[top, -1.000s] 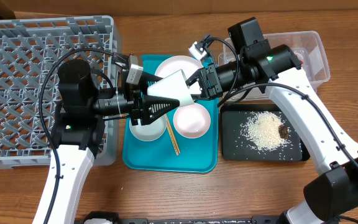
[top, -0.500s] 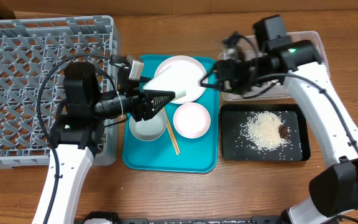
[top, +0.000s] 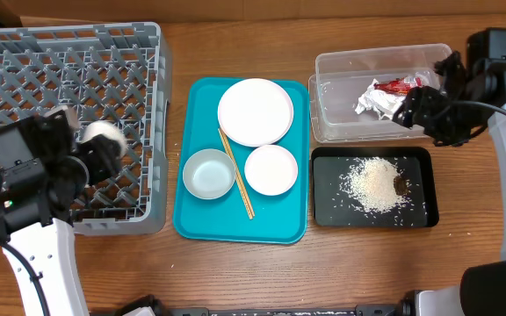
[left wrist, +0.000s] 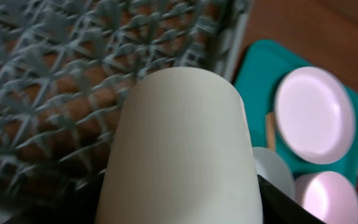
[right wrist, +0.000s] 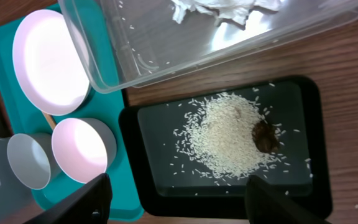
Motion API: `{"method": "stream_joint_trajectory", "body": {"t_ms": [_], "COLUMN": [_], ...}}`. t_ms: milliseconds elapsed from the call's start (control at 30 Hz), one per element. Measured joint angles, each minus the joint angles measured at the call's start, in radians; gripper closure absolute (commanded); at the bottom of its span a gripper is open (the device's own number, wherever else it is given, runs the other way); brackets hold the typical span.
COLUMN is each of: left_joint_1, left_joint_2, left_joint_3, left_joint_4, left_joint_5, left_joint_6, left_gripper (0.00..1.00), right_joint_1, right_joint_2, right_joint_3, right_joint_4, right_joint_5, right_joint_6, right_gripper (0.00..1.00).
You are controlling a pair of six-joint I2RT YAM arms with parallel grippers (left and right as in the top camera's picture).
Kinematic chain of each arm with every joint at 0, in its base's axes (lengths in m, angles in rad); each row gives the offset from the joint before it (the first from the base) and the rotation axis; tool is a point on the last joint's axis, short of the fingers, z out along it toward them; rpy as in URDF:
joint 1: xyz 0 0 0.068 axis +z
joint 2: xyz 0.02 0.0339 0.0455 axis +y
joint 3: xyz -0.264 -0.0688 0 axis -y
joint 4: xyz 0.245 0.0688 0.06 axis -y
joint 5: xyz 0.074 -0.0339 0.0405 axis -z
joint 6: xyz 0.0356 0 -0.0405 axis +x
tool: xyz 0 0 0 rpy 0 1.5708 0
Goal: Sort waste into correct bins and load items into the dishwasher
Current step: 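Place the white cup into the dish rack with the left gripper, then grasp the small white bowl on the tray with the left gripper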
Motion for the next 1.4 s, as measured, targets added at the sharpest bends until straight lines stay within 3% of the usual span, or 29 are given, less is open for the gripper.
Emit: {"method": "stream_joint_trajectory", "body": {"t_ms": [133,400,433,500,567,600,633,700,833,933,1067,1233,1400], "left_joint_1": [0.027,0.027,0.027,0.027,0.027,0.027,0.027,0.027,0.027,0.027,0.005,-0.177,-0.475], "left_joint_2": [0.042,0.227,0.245,0.297,0.336,0.355,0.369,0.381,0.382,0.382,0.367,0.269,0.249], "left_joint_3": [0.000,0.000,0.000,0.001,0.001,0.000,0.001,0.000,0.008,0.046,0.099,0.106,0.117], "left_joint_4": [-0.042,-0.037,-0.035,-0.024,-0.017,-0.005,0.004,0.022,0.032,0.010,0.008,0.014,-0.030], "left_joint_5": [-0.102,-0.169,-0.172,-0.178,-0.180,-0.182,-0.182,-0.183,-0.172,-0.114,0.004,0.046,-0.042], "left_joint_6": [-0.028,-0.035,-0.035,-0.035,-0.035,-0.035,-0.035,-0.037,-0.043,-0.042,-0.042,-0.022,0.020], "left_gripper": [0.85,0.78,0.69,0.42,0.41,0.30,0.10,0.00,0.00,0.00,0.00,0.00,0.00], "right_joint_1": [-0.001,-0.001,-0.002,-0.001,-0.001,-0.001,-0.001,-0.001,-0.001,-0.001,-0.001,-0.001,-0.001], "right_joint_2": [0.001,0.001,0.001,0.001,0.001,0.001,0.001,0.001,0.001,0.001,0.001,0.001,0.001], "right_joint_3": [0.000,0.000,0.000,0.000,0.000,0.000,0.000,0.000,0.000,0.000,0.000,0.000,0.000], "right_joint_4": [-0.006,-0.008,-0.008,-0.011,-0.014,-0.015,-0.015,-0.017,-0.019,-0.027,-0.048,-0.048,-0.048], "right_joint_5": [0.008,0.011,0.011,0.011,0.011,0.011,0.011,0.011,0.011,0.011,0.011,0.011,0.011], "right_joint_6": [-0.015,-0.020,-0.021,-0.023,-0.023,-0.023,-0.022,-0.023,-0.023,-0.024,-0.023,-0.023,-0.023], "right_gripper": [0.29,0.28,0.29,0.29,0.28,0.28,0.28,0.28,0.17,0.02,0.00,0.00,0.00]}}
